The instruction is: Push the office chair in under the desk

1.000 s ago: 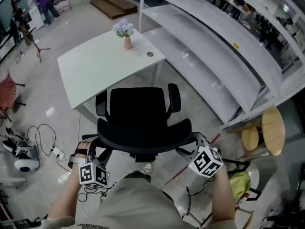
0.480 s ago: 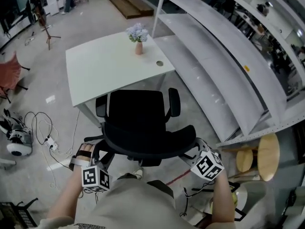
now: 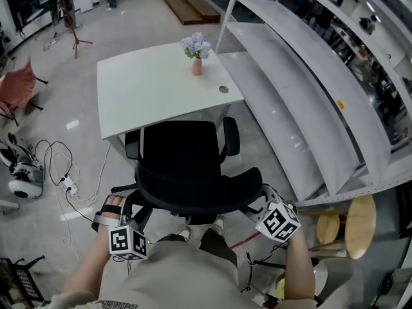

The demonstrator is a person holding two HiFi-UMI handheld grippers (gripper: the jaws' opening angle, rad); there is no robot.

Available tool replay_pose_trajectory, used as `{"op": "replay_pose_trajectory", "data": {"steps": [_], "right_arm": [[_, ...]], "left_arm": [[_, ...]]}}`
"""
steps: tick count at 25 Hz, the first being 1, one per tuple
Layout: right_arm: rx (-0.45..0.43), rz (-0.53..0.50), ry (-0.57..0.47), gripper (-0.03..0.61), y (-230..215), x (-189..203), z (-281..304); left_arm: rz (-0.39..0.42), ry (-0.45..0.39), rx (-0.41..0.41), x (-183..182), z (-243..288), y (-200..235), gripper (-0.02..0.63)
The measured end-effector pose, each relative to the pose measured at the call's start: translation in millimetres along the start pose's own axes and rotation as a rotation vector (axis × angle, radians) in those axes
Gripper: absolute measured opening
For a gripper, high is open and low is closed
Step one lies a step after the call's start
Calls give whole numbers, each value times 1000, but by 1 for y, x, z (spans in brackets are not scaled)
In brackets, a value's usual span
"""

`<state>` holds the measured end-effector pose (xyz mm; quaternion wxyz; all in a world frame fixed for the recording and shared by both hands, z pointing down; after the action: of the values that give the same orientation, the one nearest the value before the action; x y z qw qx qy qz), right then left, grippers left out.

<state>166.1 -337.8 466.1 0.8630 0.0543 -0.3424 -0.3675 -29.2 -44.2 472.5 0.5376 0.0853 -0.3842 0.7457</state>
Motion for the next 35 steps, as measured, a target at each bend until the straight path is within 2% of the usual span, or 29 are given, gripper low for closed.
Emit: {"op": "replay_pose_trajectory", "data": {"steps": [9, 19, 35], "right_arm": [[-34, -83, -52, 235, -40, 0, 20], [-81, -141, -74, 235, -107, 15, 37], [-144, -200, -97, 235, -220, 19, 84]], "left_arm": [[-61, 42, -57, -2, 10, 10, 244], [-127, 97, -108, -30, 43, 31, 245], [-209, 167, -163, -54, 105, 95, 247]]}}
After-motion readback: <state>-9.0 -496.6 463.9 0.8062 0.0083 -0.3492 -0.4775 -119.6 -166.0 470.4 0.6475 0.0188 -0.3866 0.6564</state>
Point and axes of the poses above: the fingertips, and each gripper's own axes: z forward along the fingers, y to its left, x out of its underside, the point moved 10 cm from there along -z, backward along the fingers, and after that the axes turned 11 degrees about -z, right-handed, at the moved point
